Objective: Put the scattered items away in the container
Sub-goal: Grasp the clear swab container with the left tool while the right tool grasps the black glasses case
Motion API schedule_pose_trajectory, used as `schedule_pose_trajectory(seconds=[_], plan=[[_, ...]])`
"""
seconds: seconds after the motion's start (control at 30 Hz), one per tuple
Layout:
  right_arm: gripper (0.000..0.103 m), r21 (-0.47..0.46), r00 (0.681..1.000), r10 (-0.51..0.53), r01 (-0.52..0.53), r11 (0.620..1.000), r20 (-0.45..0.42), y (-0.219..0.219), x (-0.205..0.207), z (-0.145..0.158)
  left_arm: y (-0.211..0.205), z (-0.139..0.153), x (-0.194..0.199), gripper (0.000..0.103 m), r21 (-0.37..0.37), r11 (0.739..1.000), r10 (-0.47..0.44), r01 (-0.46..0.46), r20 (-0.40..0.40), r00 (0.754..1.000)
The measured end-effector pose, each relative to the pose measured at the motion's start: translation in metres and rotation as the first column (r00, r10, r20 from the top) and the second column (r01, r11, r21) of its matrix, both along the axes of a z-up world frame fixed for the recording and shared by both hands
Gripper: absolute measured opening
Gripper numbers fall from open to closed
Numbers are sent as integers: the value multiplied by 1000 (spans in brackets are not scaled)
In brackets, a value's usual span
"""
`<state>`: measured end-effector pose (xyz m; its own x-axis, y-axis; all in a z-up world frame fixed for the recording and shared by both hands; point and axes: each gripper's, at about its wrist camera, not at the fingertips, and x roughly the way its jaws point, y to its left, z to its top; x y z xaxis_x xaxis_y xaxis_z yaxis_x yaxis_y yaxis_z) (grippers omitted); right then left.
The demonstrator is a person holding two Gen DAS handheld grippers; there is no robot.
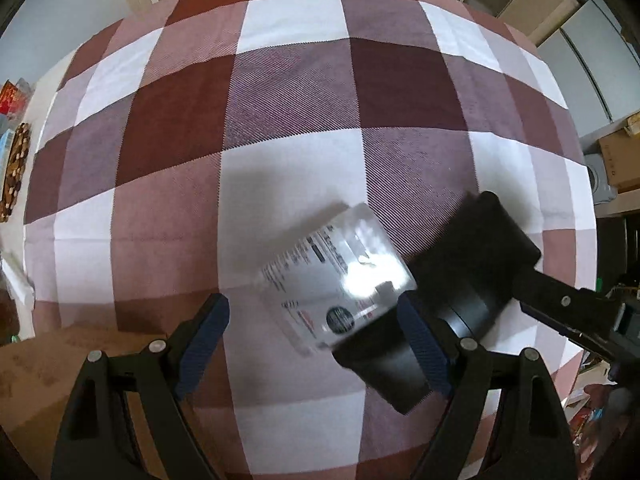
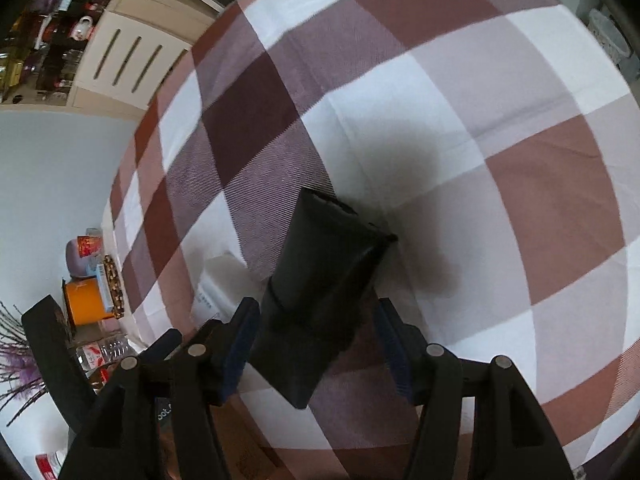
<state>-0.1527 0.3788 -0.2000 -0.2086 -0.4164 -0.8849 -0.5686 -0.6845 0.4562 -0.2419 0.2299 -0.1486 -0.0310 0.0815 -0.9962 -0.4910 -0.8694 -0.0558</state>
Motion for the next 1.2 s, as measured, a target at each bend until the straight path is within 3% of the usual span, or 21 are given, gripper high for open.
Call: schedule_pose_trajectory(seconds=[0.17,0.3,0.47,0.53,0.67,0.87,1.07,1.2], plan=[[61,-11,999,-7,8,1000,35,-4,-4,-16,-2,-10,-7,93,21,1000,23,-23,10,1000],[61,-15,999,4,-3,1000,48,-9,-10,-23,-4,-10,-11,92,25,994,105,-105,21,994],[66,6,999,-16,16,1000,44,-4,-15,-22,-9,-20,-18,96,53,973,217,-223,100,971],[67,7,999,-12,12,1000,51,-1,-17,-23,-8,-23,-20,103,45,979,195,-199,83,977],[67,3,997,-12,12,1000,73,4,-21,-30,-7,-33,-18,103,-20,989,147,-146,50,988],[70,25,994,64,-67,997,90,-9,-32,-34,-14,-59,-3,102,-91,989,122,-115,73,990],[70,85,988,133,-139,987,76,-21,-37,-31,-21,-50,4,94,-66,993,103,-101,36,994],[60,78,984,179,-178,981,-7,-29,-36,-28,-28,-45,7,93,-44,995,96,-94,33,995]])
